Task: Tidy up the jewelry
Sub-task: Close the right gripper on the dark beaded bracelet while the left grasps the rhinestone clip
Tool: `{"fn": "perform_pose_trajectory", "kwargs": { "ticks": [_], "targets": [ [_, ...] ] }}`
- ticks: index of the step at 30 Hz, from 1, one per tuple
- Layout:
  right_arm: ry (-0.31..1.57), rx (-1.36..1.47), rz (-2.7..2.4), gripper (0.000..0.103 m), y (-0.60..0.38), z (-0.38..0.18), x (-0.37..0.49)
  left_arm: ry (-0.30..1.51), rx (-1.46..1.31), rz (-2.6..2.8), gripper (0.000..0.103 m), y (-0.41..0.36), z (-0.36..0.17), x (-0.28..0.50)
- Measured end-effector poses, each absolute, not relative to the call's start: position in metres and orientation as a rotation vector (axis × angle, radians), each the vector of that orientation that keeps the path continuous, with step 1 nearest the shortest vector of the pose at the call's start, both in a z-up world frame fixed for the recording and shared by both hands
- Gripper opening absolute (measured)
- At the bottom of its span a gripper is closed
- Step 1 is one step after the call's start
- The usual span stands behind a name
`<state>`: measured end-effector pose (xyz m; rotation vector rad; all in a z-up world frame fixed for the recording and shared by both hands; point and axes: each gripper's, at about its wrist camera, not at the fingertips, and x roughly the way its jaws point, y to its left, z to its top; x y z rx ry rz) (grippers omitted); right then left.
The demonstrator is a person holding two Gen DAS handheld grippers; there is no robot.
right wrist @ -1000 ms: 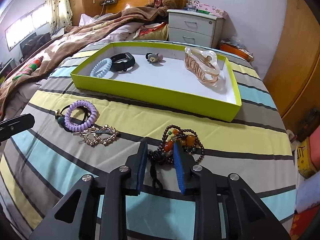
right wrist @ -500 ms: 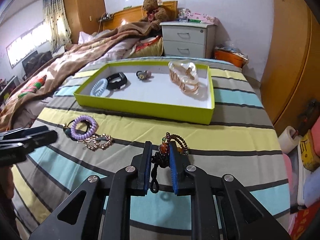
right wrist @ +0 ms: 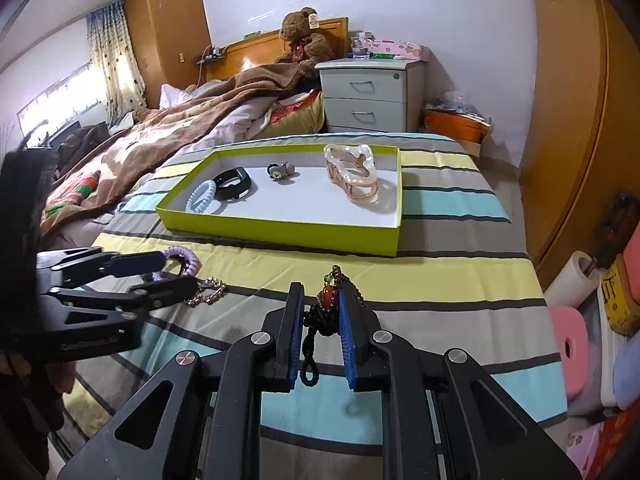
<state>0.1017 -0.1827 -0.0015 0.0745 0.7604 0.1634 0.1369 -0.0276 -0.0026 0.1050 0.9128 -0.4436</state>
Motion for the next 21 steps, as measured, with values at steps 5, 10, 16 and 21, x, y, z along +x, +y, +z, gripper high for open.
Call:
{"fn": "perform_pose_trajectory", "kwargs": {
  "ticks": [5,10,16,21],
  "targets": [
    [0.759,0.082,0.167,0.017,-0.184,-0.002,0.100,0.934,0.141,-0.485,0.054,-0.043,-0.011,0.140],
    [0.756,0.095,0.170,0.017,-0.187,-0.003,0.100,0.956,0.151,-0.486,0.043,-0.048,-0.018,0.140],
    [0.756,0.103,0.173,0.017,-0.190,-0.004,0.100,0.966,0.158,-0.507,0.029,-0.055,-0.018,0.139],
    [0.753,0.106,0.173,0.017,-0.192,-0.004,0.101,0.974,0.146,-0.533,0.018,-0.060,-0.017,0.137]
  ]
}}
